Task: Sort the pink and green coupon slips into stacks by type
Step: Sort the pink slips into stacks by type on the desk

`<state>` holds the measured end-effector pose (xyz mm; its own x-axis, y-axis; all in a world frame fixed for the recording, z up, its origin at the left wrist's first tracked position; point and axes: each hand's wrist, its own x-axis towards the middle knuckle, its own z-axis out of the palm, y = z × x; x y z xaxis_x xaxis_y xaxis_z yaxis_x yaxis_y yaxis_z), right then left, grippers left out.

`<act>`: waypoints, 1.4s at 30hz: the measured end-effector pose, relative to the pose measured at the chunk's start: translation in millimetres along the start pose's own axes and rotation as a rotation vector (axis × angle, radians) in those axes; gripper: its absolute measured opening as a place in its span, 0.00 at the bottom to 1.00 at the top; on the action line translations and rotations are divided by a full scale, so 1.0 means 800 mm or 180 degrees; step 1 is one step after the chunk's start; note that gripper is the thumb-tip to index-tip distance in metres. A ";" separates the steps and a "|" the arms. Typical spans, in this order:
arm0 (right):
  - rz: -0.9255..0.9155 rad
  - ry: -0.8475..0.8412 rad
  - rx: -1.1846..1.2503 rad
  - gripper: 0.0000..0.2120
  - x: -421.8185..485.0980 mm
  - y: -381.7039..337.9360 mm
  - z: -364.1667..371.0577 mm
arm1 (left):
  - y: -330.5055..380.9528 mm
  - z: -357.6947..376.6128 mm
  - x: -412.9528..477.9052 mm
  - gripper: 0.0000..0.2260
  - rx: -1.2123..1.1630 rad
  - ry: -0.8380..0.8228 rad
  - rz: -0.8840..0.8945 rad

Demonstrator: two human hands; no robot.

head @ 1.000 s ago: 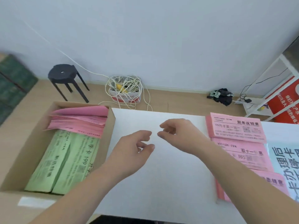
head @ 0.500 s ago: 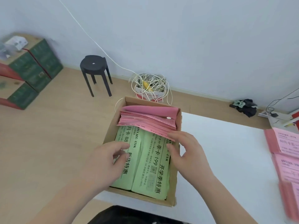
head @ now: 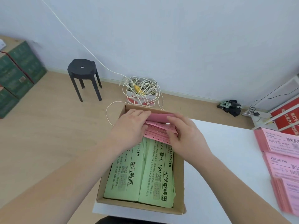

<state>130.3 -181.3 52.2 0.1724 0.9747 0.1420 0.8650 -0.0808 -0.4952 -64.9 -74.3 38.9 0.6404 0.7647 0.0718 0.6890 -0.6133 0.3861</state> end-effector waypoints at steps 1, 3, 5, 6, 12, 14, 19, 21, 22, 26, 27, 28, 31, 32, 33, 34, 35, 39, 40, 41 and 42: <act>-0.0030 0.0007 -0.0065 0.22 0.006 0.000 -0.002 | -0.004 0.002 0.005 0.24 0.0085 -0.0129 -0.0084; -0.0061 -0.0161 -0.0246 0.24 0.019 0.003 -0.006 | -0.013 0.008 0.011 0.23 0.0265 -0.0281 -0.0141; -0.0056 -0.0504 -0.0533 0.24 0.027 0.008 -0.006 | -0.017 0.010 0.011 0.18 0.0403 -0.0272 -0.0049; -0.0028 -0.0694 -0.0712 0.23 0.029 0.009 -0.004 | -0.019 0.010 0.012 0.15 0.0476 -0.0239 -0.0001; 0.0141 -0.1040 -0.1043 0.19 0.043 0.015 0.012 | -0.022 -0.002 0.036 0.18 0.0515 -0.0249 0.0120; 0.0142 -0.1003 -0.1094 0.20 0.054 0.011 0.011 | -0.024 -0.008 0.044 0.24 0.0331 -0.0260 0.0062; 0.0484 -0.1365 -0.0897 0.21 0.079 0.004 -0.007 | -0.028 -0.013 0.057 0.27 0.0399 -0.0324 0.0041; 0.0414 -0.1444 -0.1057 0.21 0.083 0.002 -0.009 | -0.027 -0.014 0.057 0.24 0.0452 -0.0104 0.0069; 0.0377 -0.1434 -0.1096 0.20 0.085 0.002 -0.008 | -0.027 -0.013 0.058 0.23 0.0523 -0.0033 0.0118; 0.0302 -0.1327 -0.1253 0.16 0.089 0.003 -0.002 | -0.026 -0.003 0.060 0.15 0.0668 -0.0023 0.0439; 0.0235 -0.1312 -0.1356 0.16 0.089 0.004 0.000 | -0.025 -0.001 0.060 0.14 0.0644 -0.0021 0.0457; 0.0128 -0.1273 -0.1457 0.15 0.089 0.006 0.003 | -0.025 0.000 0.061 0.13 0.0606 0.0005 0.0458; 0.0020 -0.1124 -0.1540 0.12 0.085 0.009 0.011 | -0.025 0.003 0.062 0.10 0.0558 0.0039 0.0543; 0.0081 -0.1075 -0.1519 0.12 0.085 0.009 0.011 | -0.026 0.005 0.062 0.10 0.0494 0.0011 0.0590; 0.0138 -0.1015 -0.1516 0.11 0.086 0.009 0.009 | -0.026 0.006 0.061 0.11 0.0414 0.0009 0.0632; 0.0158 -0.0939 -0.1525 0.11 0.086 0.007 0.007 | -0.027 0.007 0.059 0.12 0.0339 0.0054 0.0661; 0.0148 -0.0848 -0.1529 0.10 0.087 0.005 0.003 | -0.028 0.007 0.058 0.15 0.0319 0.0107 0.0670; 0.0069 -0.0942 -0.1554 0.09 0.091 -0.007 -0.016 | -0.022 0.001 0.061 0.18 0.0435 0.0031 0.0684; 0.0014 -0.1034 -0.1632 0.09 0.088 -0.008 -0.017 | -0.019 0.002 0.062 0.14 0.0462 -0.0047 0.0728; -0.0025 -0.1059 -0.1682 0.10 0.083 -0.007 -0.018 | -0.015 0.003 0.061 0.11 0.0518 -0.0064 0.0798; -0.0043 -0.1034 -0.1662 0.10 0.079 -0.007 -0.019 | -0.014 0.005 0.060 0.07 0.0622 -0.0009 0.0866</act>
<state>143.4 -122.5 76.8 0.0784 0.9834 -0.1638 0.9969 -0.0792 0.0016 -40.3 -31.5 34.4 0.8105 0.5674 0.1455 0.5446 -0.8214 0.1694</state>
